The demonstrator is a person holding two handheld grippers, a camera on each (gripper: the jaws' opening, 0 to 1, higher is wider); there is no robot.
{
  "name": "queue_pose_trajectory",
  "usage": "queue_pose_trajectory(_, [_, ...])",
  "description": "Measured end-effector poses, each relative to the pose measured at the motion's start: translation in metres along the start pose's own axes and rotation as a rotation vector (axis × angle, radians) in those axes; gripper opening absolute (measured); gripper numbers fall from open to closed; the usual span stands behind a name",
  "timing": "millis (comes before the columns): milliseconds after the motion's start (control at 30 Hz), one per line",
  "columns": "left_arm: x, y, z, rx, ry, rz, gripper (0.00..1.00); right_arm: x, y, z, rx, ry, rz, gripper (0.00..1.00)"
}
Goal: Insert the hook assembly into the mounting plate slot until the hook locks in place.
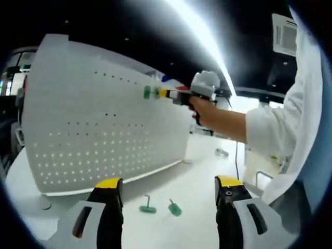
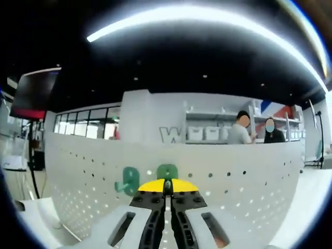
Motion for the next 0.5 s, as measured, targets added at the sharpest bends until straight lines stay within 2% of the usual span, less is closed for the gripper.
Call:
queue_pose_trajectory(100, [0.0, 0.0, 0.0, -0.001, 0.0, 0.001, 0.73, -0.004, 0.002, 0.0, 0.003, 0.013, 0.03, 0.0])
queue_pose_trajectory(200, [0.0, 0.0, 0.0, 0.001, -0.002, 0.0, 0.72, -0.007, 0.002, -0.002, 0.002, 0.062, 0.053, 0.0])
queue_pose_trajectory(500, [-0.001, -0.001, 0.0, 0.001, -0.007, -0.005, 0.71, -0.012, 0.0, -0.002, 0.006, 0.113, 0.022, 0.0])
Point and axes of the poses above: the point that each gripper's makers call its tool centre point, and the gripper's own axes: z roughly forward along the fingers, y roughly to its right, x roughly out of its top, the point moved 8 cm from there along -z, roughly backward along the fingers, and after that the axes turned 10 degrees about x, right-handed, at the moved point
